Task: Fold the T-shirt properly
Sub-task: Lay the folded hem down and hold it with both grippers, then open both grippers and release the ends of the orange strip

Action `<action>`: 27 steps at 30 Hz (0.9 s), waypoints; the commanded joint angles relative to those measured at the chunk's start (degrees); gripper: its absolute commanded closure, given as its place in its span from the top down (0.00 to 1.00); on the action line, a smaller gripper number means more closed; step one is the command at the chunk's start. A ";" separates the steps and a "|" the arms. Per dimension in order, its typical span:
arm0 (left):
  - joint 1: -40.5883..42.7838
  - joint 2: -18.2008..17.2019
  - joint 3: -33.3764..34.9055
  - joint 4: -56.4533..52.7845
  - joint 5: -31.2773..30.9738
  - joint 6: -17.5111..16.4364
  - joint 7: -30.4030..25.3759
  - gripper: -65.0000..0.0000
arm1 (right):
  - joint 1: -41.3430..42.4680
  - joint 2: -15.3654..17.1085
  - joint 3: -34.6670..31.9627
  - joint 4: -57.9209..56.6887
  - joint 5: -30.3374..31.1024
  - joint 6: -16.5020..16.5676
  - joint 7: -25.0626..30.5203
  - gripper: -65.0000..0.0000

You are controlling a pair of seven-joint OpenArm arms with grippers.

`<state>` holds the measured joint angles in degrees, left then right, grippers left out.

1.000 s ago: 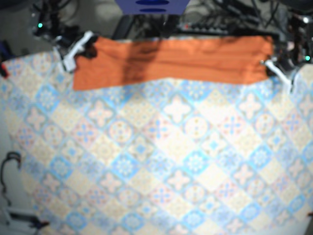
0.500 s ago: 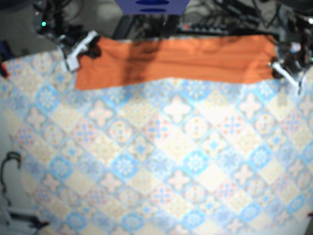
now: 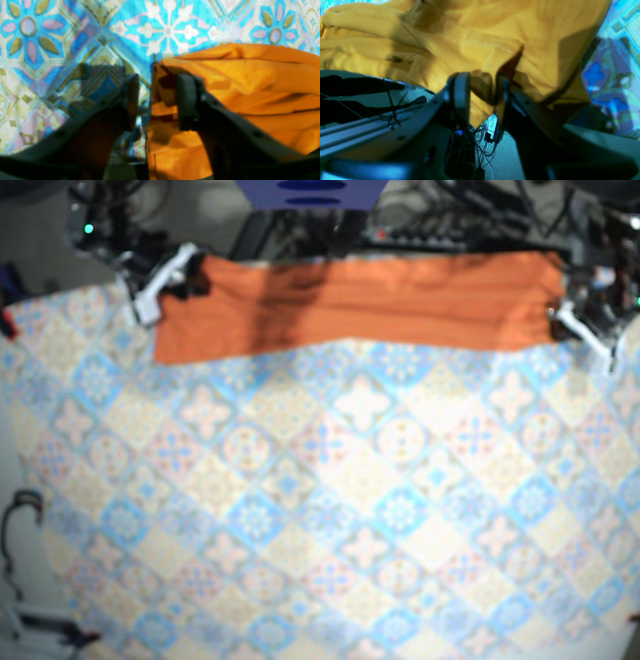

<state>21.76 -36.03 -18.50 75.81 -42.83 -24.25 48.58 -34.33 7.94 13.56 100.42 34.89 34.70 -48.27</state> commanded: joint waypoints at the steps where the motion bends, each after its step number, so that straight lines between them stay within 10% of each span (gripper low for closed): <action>1: -0.09 -1.38 -0.71 0.54 -0.29 -0.15 -0.71 0.44 | -0.27 0.45 0.46 0.81 1.11 0.51 0.84 0.30; 16: 1.05 -1.55 -0.71 0.54 -0.29 -0.15 -0.71 0.54 | -0.27 0.63 1.34 1.34 1.11 0.51 0.93 0.63; 27: 2.81 -1.55 -5.01 0.63 -0.20 -0.15 -0.71 0.54 | -0.27 0.63 10.48 4.94 1.11 0.51 0.84 0.64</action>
<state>24.80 -36.23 -22.98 75.68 -41.98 -23.99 48.62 -34.28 7.86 23.57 104.33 35.09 34.85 -48.23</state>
